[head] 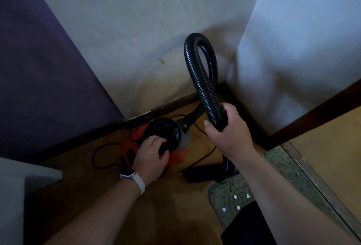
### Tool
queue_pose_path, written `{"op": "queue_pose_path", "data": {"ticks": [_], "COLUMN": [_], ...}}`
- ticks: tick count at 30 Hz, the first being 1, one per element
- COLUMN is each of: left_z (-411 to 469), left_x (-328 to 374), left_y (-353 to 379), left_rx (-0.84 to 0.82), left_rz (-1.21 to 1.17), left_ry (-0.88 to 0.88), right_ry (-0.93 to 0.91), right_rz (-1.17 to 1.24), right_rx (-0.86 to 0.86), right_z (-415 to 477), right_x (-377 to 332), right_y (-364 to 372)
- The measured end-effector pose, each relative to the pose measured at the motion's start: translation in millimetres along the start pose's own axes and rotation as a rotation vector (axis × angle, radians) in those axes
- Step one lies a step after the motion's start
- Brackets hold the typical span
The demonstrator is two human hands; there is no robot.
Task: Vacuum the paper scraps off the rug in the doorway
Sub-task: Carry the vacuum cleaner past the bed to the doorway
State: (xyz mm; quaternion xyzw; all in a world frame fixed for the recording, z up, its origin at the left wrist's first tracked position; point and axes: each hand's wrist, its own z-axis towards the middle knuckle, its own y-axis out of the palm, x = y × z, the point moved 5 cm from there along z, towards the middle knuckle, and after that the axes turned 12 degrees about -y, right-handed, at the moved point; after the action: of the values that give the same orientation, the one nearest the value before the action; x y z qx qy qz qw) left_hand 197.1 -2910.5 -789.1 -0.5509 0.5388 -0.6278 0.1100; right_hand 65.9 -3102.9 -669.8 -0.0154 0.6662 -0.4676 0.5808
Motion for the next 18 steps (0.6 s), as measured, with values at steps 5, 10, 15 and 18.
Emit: {"op": "queue_pose_path", "data": {"ticks": [5, 10, 15, 18], "left_z": [-13, -5, 4, 14], "left_x": [-25, -39, -51, -58], "left_y": [49, 127, 181, 197], "left_rx": [-0.297, -0.428, -0.451, -0.438], "left_rz": [-0.001, 0.067, -0.043, -0.056], "left_ry": [-0.139, -0.150, -0.227, -0.276], "right_ry": [-0.006, -0.085, -0.055, -0.047], "right_rz": [-0.007, 0.002, 0.224, 0.251], "right_rx": [-0.020, -0.039, 0.036, 0.034], "right_z": [-6, -15, -18, -16], "right_x": [-7, -10, 3, 15], "right_y": [6, 23, 21, 18]}}
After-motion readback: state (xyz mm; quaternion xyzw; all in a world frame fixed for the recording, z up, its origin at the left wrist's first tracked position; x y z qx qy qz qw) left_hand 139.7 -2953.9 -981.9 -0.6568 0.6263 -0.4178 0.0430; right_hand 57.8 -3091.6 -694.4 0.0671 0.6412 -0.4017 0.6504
